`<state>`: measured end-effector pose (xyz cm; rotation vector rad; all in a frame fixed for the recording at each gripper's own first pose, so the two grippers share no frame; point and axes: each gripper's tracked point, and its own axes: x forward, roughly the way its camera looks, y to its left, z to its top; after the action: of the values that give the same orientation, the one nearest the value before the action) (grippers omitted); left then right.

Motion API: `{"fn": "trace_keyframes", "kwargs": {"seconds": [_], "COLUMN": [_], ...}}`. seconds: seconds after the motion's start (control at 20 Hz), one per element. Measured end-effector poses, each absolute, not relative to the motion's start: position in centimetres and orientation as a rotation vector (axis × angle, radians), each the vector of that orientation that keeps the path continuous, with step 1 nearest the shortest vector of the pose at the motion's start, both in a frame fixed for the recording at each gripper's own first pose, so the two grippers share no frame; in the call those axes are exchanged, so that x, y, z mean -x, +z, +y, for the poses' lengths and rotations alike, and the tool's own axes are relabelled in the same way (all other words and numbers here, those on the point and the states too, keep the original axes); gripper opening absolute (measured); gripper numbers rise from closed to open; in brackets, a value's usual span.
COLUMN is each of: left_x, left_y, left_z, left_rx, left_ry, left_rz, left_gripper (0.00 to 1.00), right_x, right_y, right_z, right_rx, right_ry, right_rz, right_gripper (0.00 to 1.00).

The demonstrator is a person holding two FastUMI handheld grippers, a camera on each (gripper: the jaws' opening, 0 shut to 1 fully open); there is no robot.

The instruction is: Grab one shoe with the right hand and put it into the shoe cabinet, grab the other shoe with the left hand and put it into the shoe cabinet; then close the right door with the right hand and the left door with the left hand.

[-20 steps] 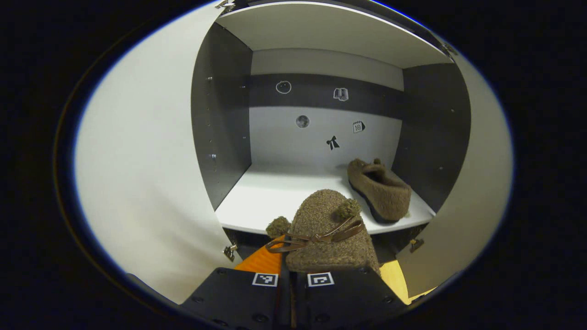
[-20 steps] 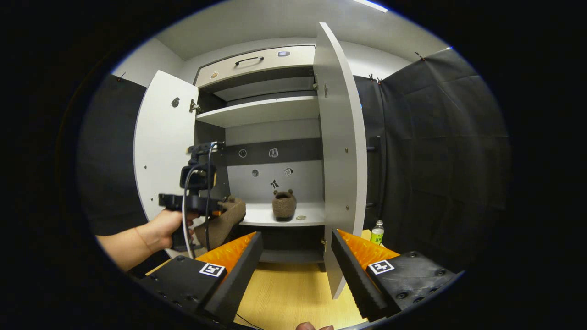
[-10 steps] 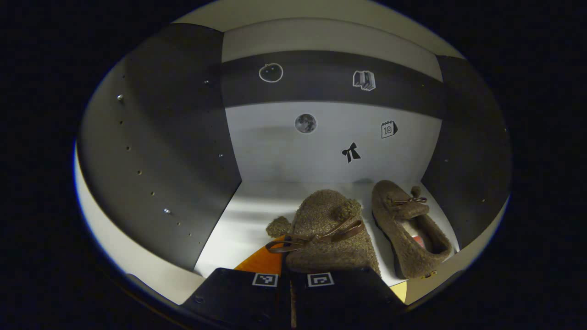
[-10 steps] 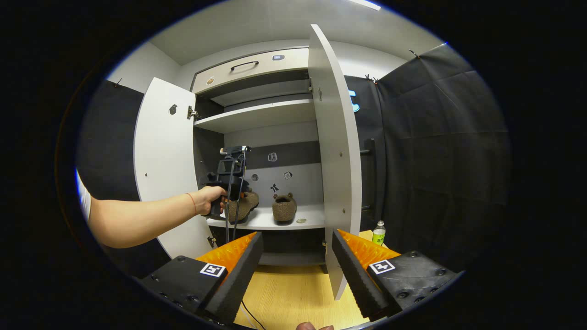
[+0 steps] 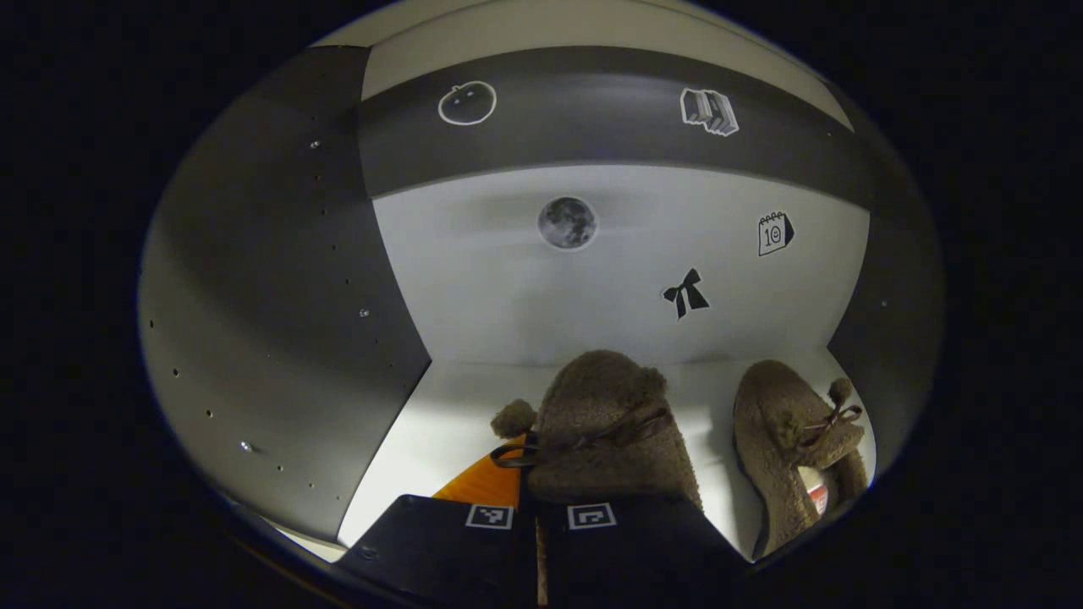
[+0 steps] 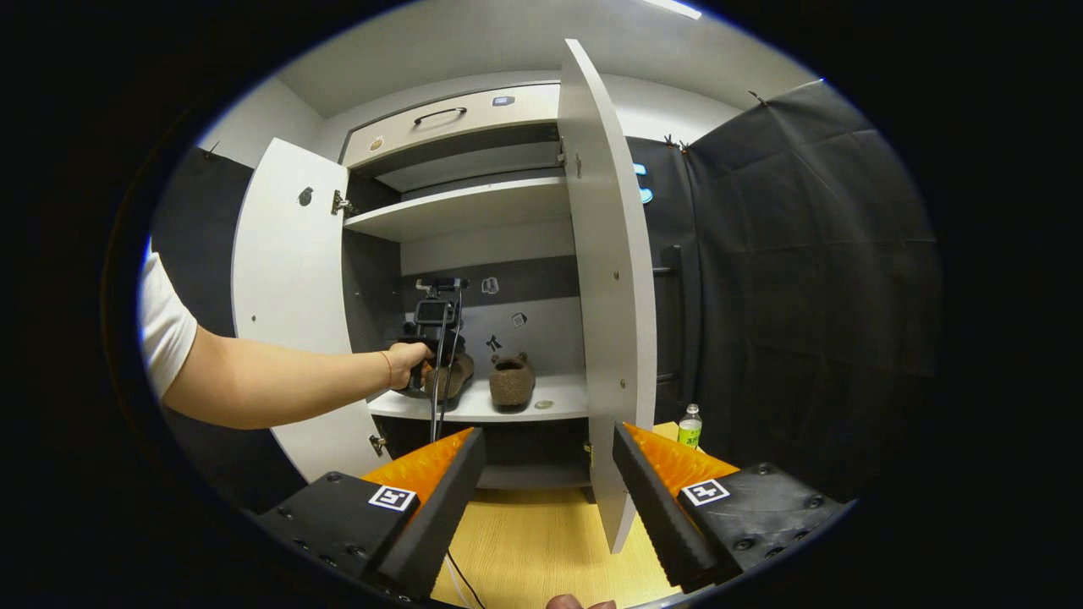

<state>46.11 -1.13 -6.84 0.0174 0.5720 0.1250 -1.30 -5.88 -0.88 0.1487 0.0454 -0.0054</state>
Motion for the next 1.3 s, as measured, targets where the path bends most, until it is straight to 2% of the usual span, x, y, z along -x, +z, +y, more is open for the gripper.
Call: {"fn": "trace_keyframes", "kwargs": {"seconds": [0.3, 0.4, 0.45, 0.65, 0.7, 0.75, 0.8, 0.85, 0.9, 0.95, 1.3], "left_x": [-46.7, -46.4, -46.3, -45.2, -44.9, -44.6, -44.0, -43.3, -42.7, -42.1, -37.6], "left_y": [-8.6, -8.7, -8.5, -7.6, -7.2, -6.8, -6.5, -6.2, -5.8, -5.1, 0.3], "left_z": [-1.1, -1.3, -1.3, -1.5, -1.4, -1.7, -1.8, -1.8, -1.6, -1.5, -1.9], "left_rx": [-0.028, -0.023, -0.031, -0.1, -0.106, -0.098, -0.084, -0.069, -0.056, -0.038, 0.002], "left_ry": [0.13, 0.122, 0.122, 0.095, 0.091, 0.076, 0.065, 0.06, 0.06, 0.06, 0.031], "left_rz": [0.628, 0.638, 0.64, 0.645, 0.631, 0.613, 0.606, 0.594, 0.576, 0.553, 0.371], "left_gripper": [0.11, 0.16, 0.24, 0.34, 0.37, 0.49, 0.53, 0.63, 0.67, 0.78, 0.83], "right_x": [1.5, 1.6, 1.7, 2.0, 2.0, 2.0, 2.1, 2.2, 2.2, 2.3, 2.2], "right_y": [-1.4, -1.6, -1.6, -1.6, -1.5, -1.4, -1.4, -1.4, -1.5, -1.6, -1.3], "right_z": [-6.6, -6.9, -7.0, -7.5, -7.7, -7.8, -7.9, -7.9, -8.0, -7.9, -7.2], "right_rx": [-0.155, -0.158, -0.161, -0.188, -0.191, -0.195, -0.2, -0.204, -0.204, -0.201, -0.19], "right_ry": [-0.029, -0.031, -0.032, -0.035, -0.034, -0.034, -0.032, -0.029, -0.026, -0.023, 0.015], "right_rz": [0.056, 0.058, 0.058, 0.059, 0.059, 0.055, 0.054, 0.053, 0.053, 0.053, 0.046], "right_gripper": [0.98, 0.98, 0.98, 0.98, 0.98, 0.98, 0.98, 0.98, 0.98, 0.98, 0.98]}}
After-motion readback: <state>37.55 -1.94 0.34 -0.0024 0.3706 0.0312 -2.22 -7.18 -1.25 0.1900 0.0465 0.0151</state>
